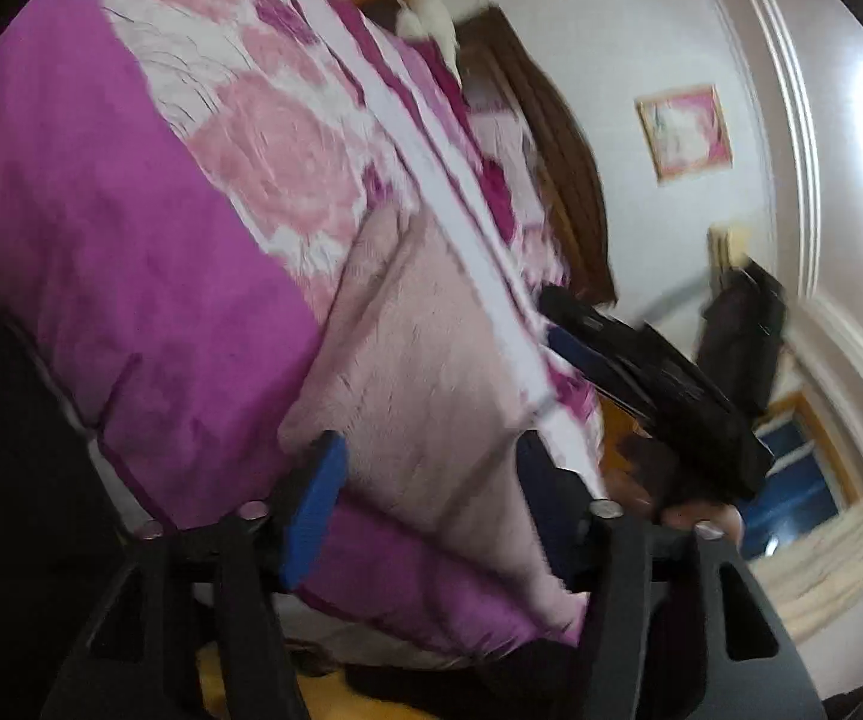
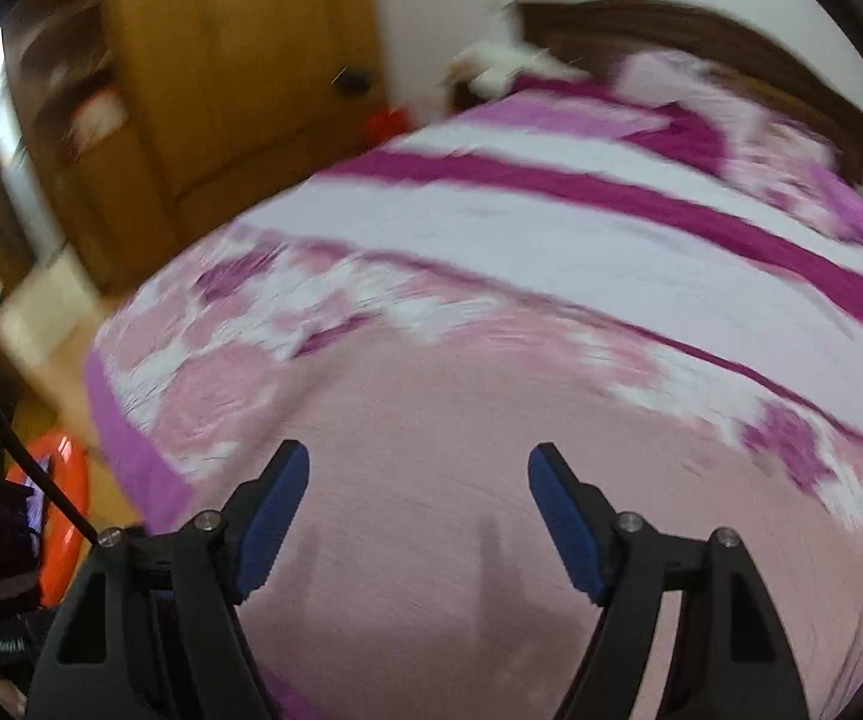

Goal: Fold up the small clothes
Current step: 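Grasp the end of the folded pink cardigan with the left tool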

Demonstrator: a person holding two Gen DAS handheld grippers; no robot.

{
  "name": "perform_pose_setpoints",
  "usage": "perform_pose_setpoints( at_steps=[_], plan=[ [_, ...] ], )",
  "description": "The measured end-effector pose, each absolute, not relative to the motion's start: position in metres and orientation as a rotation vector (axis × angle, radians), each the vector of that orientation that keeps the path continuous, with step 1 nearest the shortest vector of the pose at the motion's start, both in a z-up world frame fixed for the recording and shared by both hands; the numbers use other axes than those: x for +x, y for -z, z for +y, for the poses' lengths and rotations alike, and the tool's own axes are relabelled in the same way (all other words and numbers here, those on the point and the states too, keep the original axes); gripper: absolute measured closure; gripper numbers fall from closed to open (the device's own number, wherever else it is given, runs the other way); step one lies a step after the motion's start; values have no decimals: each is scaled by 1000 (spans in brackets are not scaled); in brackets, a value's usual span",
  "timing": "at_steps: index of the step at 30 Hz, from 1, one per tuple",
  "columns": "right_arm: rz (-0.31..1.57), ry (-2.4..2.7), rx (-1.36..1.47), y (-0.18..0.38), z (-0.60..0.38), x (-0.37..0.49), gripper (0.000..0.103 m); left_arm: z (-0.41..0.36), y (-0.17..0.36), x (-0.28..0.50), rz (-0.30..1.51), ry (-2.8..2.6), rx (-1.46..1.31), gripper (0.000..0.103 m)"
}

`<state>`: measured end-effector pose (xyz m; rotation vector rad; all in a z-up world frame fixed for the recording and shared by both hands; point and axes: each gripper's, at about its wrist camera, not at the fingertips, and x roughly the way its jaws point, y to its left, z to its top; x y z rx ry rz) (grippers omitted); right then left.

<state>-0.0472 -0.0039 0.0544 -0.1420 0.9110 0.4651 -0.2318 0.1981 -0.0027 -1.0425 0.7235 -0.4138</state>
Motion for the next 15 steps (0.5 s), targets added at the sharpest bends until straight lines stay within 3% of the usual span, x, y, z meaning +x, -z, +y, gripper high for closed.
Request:
perform_pose_setpoints(
  at_steps=[1, 9, 15],
  plan=[
    [944, -479, -195, -55, 20, -37, 24, 199, -1, -232, 709, 378, -1021, 57],
    [1233, -376, -356, -34, 111, 18, 24, 164, 17, -205, 923, 206, -858, 57],
    [1352, -303, -310, -29, 118, 22, 23, 162, 20, -197, 874, 204, -848, 57]
  ],
)
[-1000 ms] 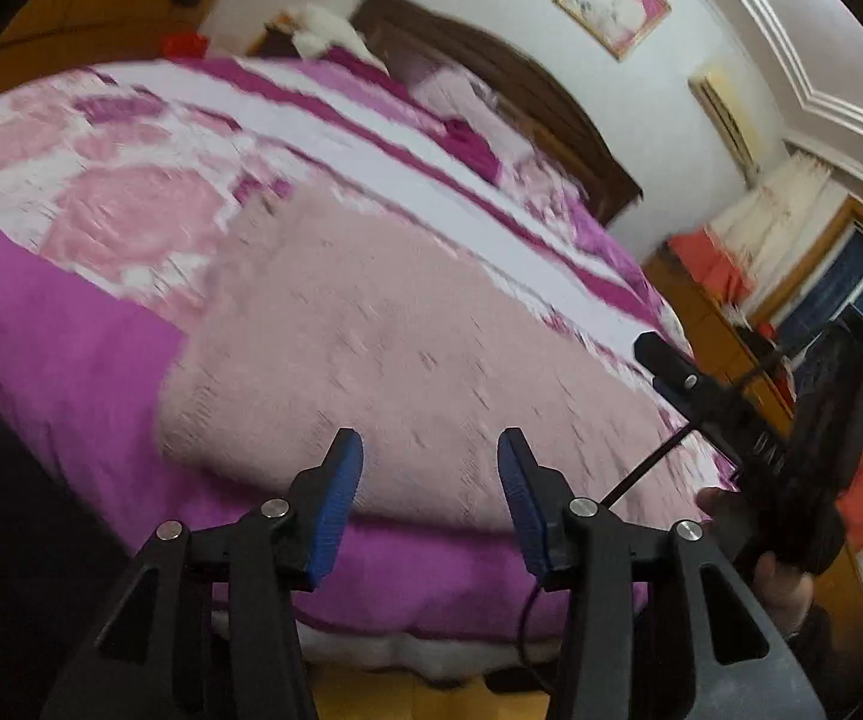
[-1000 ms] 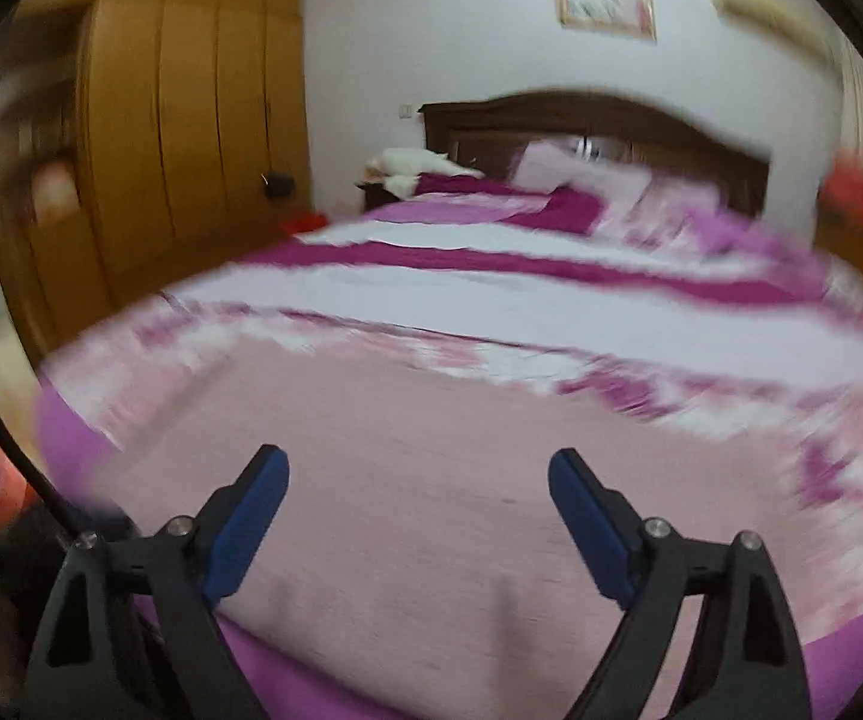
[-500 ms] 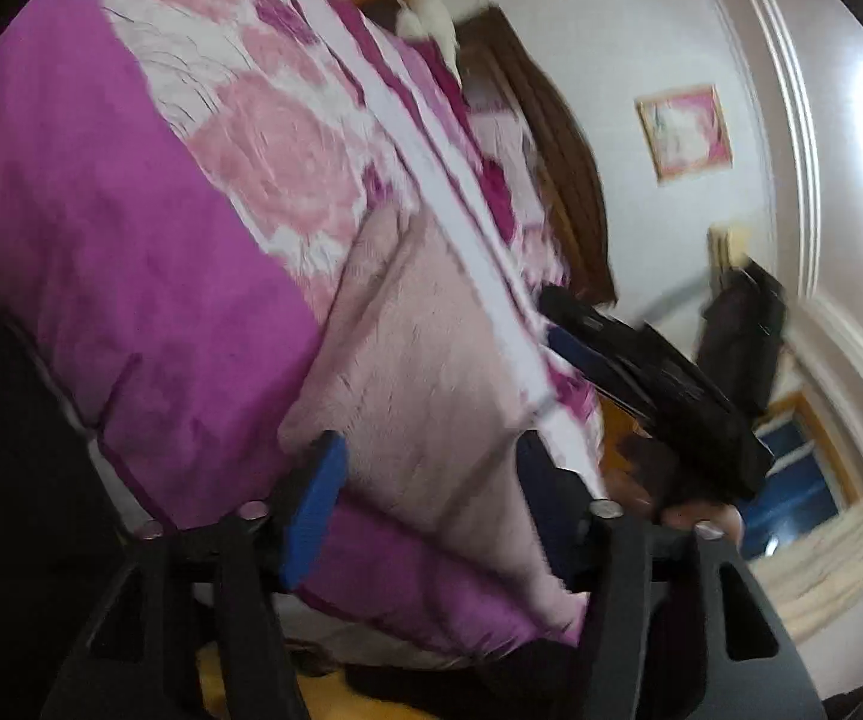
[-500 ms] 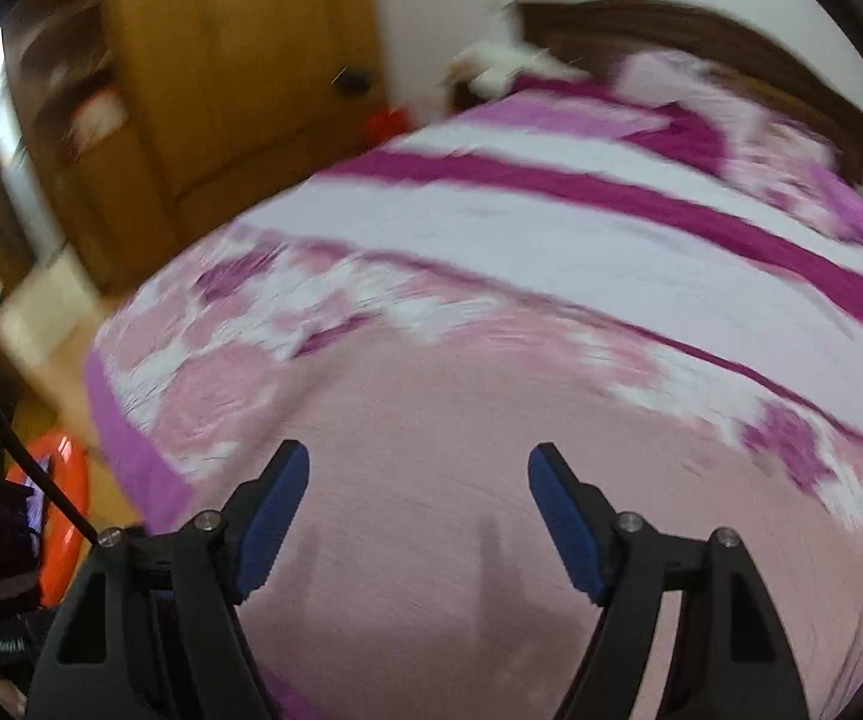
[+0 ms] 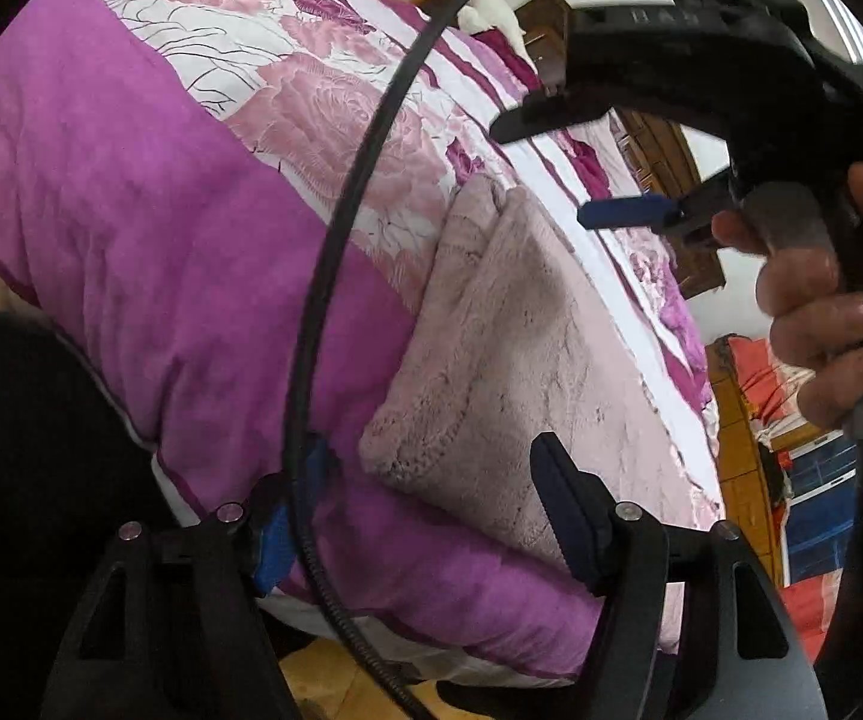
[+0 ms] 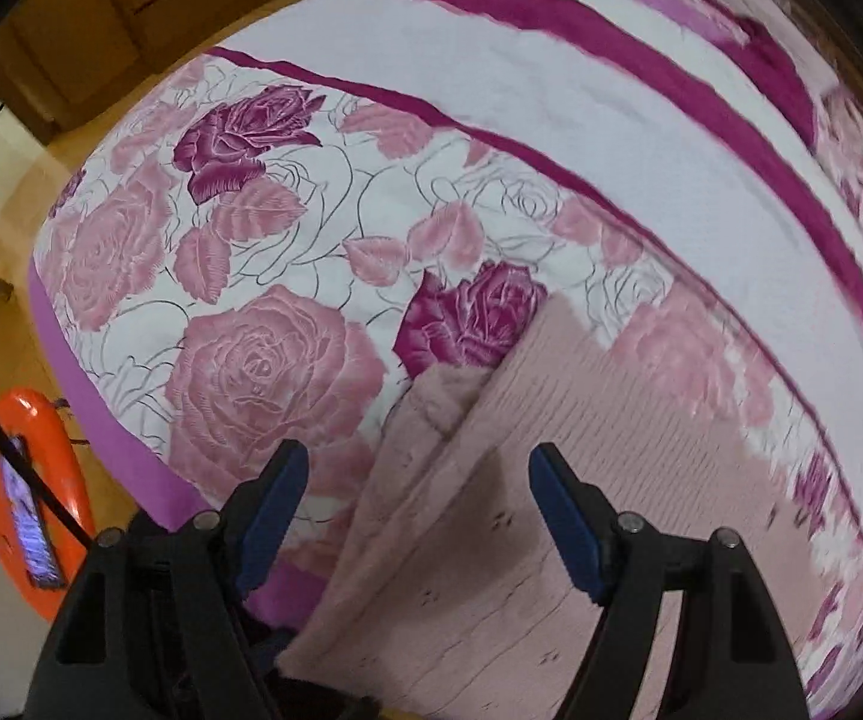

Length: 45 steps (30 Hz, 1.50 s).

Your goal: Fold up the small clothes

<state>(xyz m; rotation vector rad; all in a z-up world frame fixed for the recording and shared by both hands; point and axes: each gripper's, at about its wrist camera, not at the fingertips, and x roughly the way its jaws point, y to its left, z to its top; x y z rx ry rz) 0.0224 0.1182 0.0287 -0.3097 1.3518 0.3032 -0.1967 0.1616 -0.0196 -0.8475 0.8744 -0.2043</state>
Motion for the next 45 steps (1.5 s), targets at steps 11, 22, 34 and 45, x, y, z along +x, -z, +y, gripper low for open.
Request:
perform_pose_setpoints(
  at_steps=[11, 22, 34, 45],
  plan=[
    [1366, -251, -396, -16, 97, 24, 23, 178, 29, -197, 840, 320, -865, 103],
    [1392, -251, -408, -7, 118, 30, 23, 183, 21, -199, 825, 391, -837, 103],
    [1370, -13, -601, 25, 160, 34, 36, 171, 25, -197, 825, 373, -710, 103],
    [1270, -83, -119, -7, 109, 50, 89, 199, 10, -197, 784, 466, -821, 103]
  ],
)
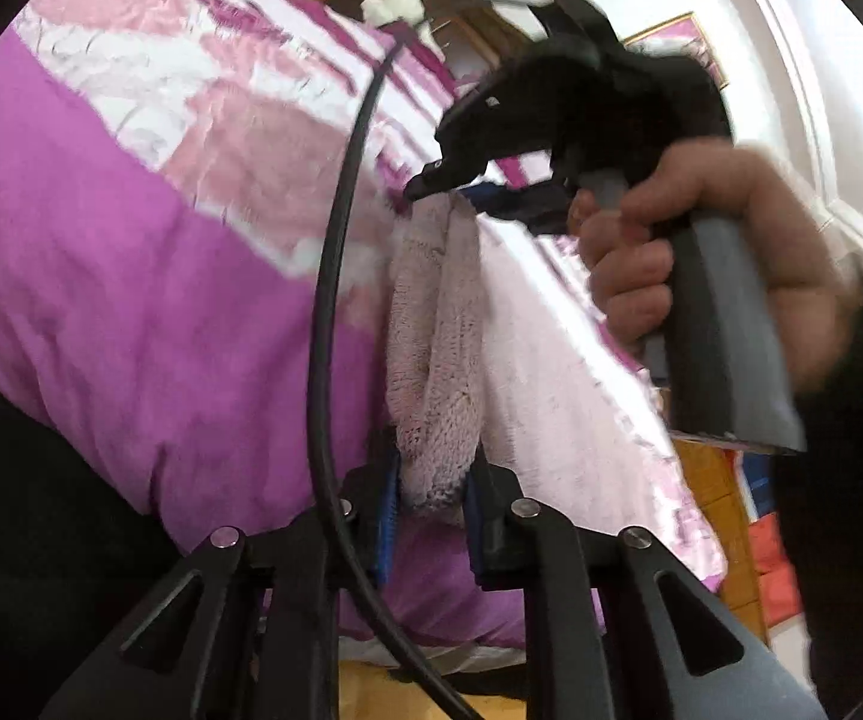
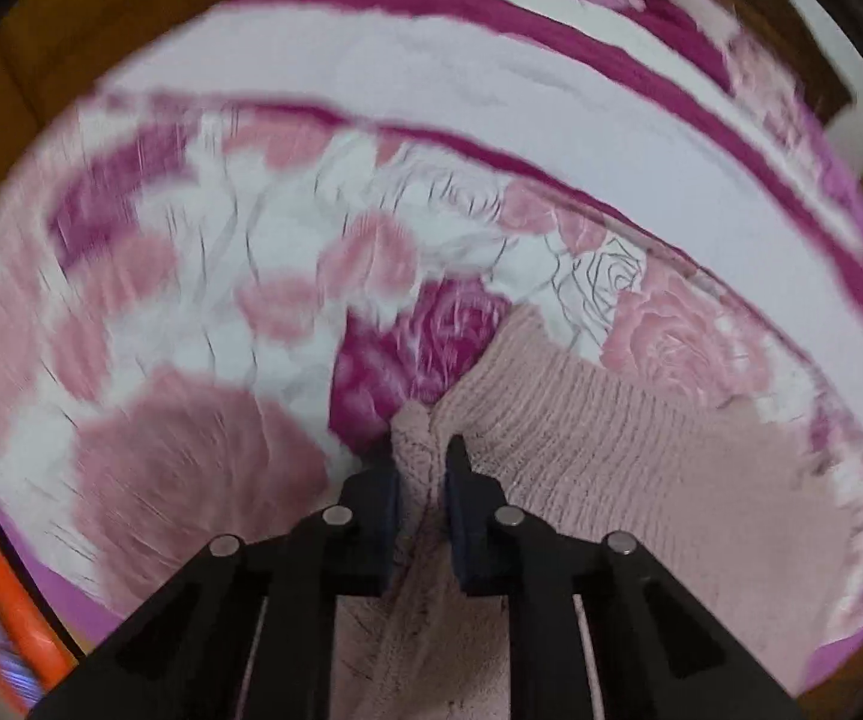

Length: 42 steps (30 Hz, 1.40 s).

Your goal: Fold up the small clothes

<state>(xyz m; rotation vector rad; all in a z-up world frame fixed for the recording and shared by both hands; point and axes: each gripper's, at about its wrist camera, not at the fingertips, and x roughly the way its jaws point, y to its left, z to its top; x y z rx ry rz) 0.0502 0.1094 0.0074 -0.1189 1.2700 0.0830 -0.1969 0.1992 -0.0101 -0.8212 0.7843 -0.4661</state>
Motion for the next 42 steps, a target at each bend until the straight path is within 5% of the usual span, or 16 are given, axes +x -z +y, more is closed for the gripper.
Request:
perform_pose_setpoints(
  at_steps=[7, 42],
  plan=[
    [1223, -318, 82, -42, 94, 51, 89, 234, 5, -189, 852, 456, -1000, 103],
    [917, -585, -121, -127, 11, -14, 88, 132, -97, -228, 708, 354, -482, 103]
  ],
)
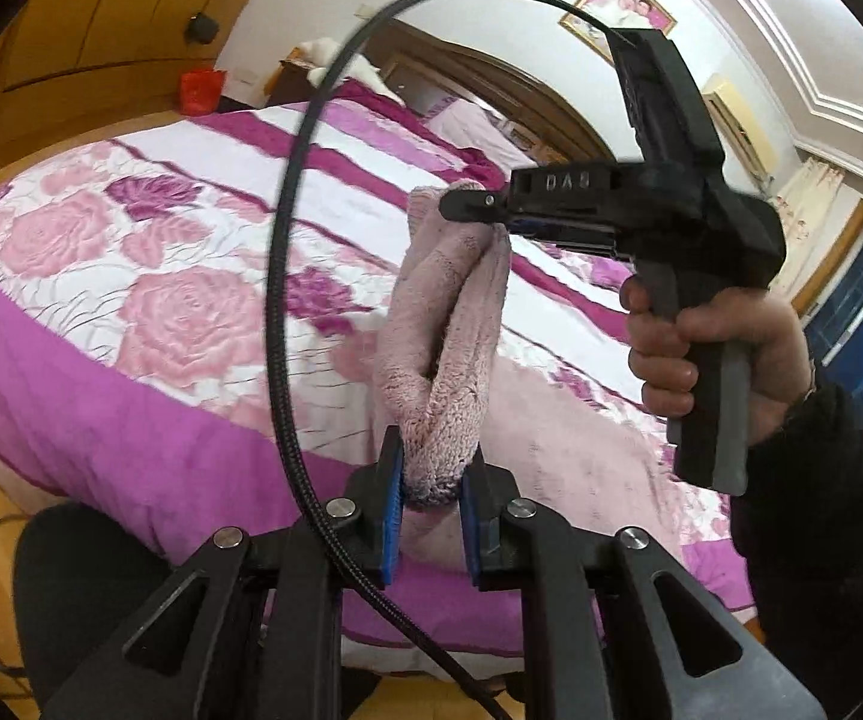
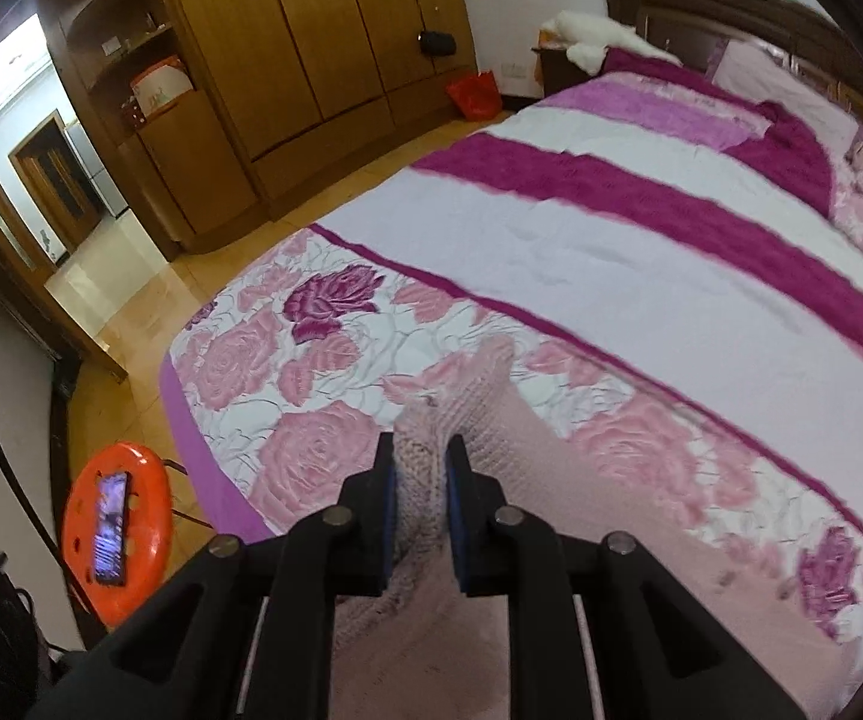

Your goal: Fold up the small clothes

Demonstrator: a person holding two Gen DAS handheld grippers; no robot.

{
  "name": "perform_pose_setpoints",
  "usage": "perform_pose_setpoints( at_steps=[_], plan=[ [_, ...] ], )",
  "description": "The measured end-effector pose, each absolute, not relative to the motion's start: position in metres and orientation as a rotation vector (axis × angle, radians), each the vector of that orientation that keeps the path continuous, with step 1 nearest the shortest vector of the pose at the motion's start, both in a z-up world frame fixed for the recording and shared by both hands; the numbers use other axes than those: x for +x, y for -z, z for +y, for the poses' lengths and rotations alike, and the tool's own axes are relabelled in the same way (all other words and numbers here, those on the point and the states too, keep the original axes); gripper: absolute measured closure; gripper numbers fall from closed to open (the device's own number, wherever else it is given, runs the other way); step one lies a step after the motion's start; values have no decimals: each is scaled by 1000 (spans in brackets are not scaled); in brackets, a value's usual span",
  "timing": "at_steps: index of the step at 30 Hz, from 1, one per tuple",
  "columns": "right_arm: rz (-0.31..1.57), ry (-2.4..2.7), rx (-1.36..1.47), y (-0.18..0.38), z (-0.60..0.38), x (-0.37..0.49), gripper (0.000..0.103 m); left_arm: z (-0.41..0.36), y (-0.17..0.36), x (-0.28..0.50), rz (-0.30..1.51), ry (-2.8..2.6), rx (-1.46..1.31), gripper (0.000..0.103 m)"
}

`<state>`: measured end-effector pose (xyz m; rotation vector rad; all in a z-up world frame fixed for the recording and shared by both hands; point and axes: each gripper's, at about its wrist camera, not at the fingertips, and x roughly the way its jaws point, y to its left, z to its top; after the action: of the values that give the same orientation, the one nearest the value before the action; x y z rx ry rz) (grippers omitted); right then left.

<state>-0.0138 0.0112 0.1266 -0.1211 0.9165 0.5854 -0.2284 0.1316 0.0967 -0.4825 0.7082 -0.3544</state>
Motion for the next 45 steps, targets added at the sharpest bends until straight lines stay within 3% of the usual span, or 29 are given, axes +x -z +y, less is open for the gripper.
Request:
perform_pose_setpoints(
  at_steps=[10, 24, 39, 40, 41, 43, 45],
  plan=[
    [822, -569, -65, -153, -61, -39, 88, 69, -121, -242, 698, 409, -294, 103],
    [768, -508, 103, -111, -190, -32, 88, -73, -106, -220, 790, 543, -10, 103],
    [812, -374, 230, -81, -272, -45, 95, -119, -80, -216, 847, 632, 59, 103],
    [850, -345, 254, -70, -277, -43, 85, -119, -80, -216, 849, 634, 59, 103],
    [888, -337, 295, -60, -283, -41, 58, -119, -79, -217, 847, 635, 59, 103],
    [953, -399, 447, -36, -293, -36, 32, -116, -77, -215, 847, 639, 52, 103],
    [1029, -488, 628, -10, -300, -32, 32, -114, -75, -213, 856, 641, 36, 103]
  ],
)
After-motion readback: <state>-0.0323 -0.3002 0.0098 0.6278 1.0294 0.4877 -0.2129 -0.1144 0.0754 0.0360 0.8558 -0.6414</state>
